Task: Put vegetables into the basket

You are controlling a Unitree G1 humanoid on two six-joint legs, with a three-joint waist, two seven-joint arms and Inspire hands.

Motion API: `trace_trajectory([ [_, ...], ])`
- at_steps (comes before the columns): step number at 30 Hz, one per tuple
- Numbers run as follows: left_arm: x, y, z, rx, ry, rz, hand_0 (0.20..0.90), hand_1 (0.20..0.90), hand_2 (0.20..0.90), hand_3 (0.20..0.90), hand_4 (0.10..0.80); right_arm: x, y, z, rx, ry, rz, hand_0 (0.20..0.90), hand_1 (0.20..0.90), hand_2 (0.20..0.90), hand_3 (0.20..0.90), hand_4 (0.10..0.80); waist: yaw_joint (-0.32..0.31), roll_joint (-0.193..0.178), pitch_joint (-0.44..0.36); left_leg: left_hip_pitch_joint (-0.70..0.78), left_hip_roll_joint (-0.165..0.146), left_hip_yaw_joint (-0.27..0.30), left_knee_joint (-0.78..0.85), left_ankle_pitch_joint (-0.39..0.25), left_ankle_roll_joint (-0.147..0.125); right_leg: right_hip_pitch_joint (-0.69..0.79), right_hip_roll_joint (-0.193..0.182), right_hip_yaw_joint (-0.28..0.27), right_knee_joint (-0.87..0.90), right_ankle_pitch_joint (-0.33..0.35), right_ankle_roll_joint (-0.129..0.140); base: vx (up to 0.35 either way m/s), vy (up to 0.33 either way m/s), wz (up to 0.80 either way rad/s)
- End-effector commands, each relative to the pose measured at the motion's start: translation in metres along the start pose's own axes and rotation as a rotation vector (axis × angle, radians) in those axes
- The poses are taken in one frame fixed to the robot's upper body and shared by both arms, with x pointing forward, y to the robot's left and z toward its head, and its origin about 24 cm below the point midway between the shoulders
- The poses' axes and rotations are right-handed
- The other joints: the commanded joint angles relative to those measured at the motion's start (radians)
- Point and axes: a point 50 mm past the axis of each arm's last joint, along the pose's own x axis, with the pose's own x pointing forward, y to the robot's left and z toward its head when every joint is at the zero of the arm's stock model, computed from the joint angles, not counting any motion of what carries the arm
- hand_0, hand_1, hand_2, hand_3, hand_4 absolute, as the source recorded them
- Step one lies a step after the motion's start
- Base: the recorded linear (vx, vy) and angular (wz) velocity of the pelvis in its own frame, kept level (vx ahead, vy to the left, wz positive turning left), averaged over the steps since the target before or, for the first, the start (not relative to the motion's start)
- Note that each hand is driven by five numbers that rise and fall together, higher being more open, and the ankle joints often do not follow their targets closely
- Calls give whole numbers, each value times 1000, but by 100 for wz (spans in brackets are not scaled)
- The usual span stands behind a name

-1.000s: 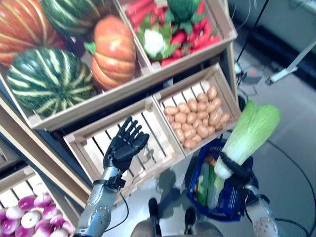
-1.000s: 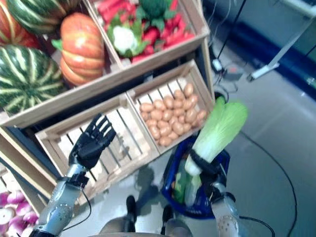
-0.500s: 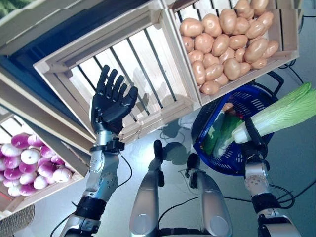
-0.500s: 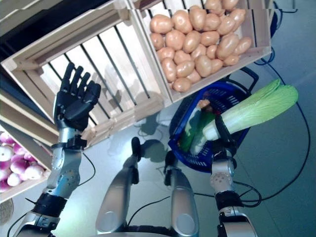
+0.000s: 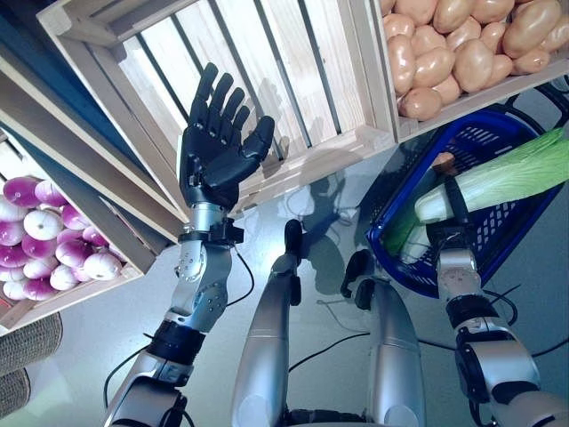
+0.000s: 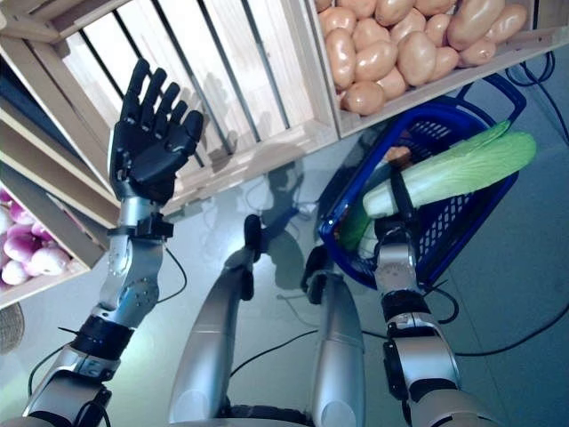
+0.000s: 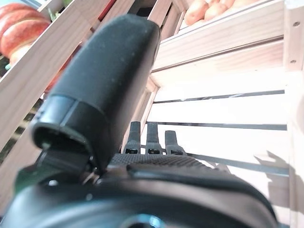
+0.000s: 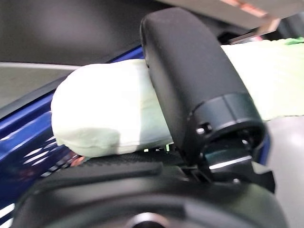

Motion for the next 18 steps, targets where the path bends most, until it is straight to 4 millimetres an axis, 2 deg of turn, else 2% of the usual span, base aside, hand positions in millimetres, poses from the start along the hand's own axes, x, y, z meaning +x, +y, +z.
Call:
trace_trajectory([
  [1, 16, -29, 35, -108, -198, -156, 900, 900, 900, 900, 800, 4, 3, 35, -40, -10, -39, 300, 300, 300, 300, 400, 11, 6, -2, -14, -44, 17, 210, -257, 3, -13, 8, 31, -73, 142, 24, 134, -26, 20],
  [2, 17, -29, 33, -113, -171, -166, 900, 900, 900, 900, 800, 6, -5, 32, -46, 26, -86, 300, 300, 300, 300, 400, 18, 3, -2, -6, -52, 7, 245, -295, 0, -3, 10, 38, -42, 119, 35, -8, -21, 20],
  [3, 17, -29, 33, -114, -167, -172, 900, 900, 900, 900, 800, 6, -5, 32, -46, 32, -90, 300, 300, 300, 300, 400, 19, 3, -2, -24, -49, 13, 249, -279, 7, -17, 5, 28, -41, 133, 26, 157, -50, 19],
  [4, 18, -30, 31, -120, -133, -195, 900, 900, 900, 900, 800, 7, -11, 35, -51, 38, -131, 300, 300, 300, 300, 400, 24, 0, -2, -15, -48, 8, 283, -319, 6, -7, 6, 34, -11, 105, 34, 65, -25, 14],
  [6, 17, -31, 28, -138, -102, -206, 900, 900, 900, 900, 800, 7, -16, 37, -42, 40, -173, 300, 300, 300, 300, 400, 27, 0, -2, -27, -50, 7, 318, -337, 12, -17, 3, 33, 20, 96, 33, 111, -6, 10],
  [15, 11, -26, 21, -133, -45, -215, 900, 900, 900, 900, 800, 4, -45, 32, 21, 84, -374, 300, 300, 300, 300, 400, 33, 0, -2, -28, -47, 16, 393, -389, 29, -18, 3, 26, 85, 73, 33, 71, -4, 2],
  [18, 9, -25, 19, -127, -30, -213, 900, 900, 900, 900, 800, 2, -51, 33, 57, 75, -418, 300, 300, 300, 300, 400, 32, 6, -2, -24, -49, 20, 396, -386, 33, -19, 5, 24, 96, 74, 28, 45, 0, 0],
])
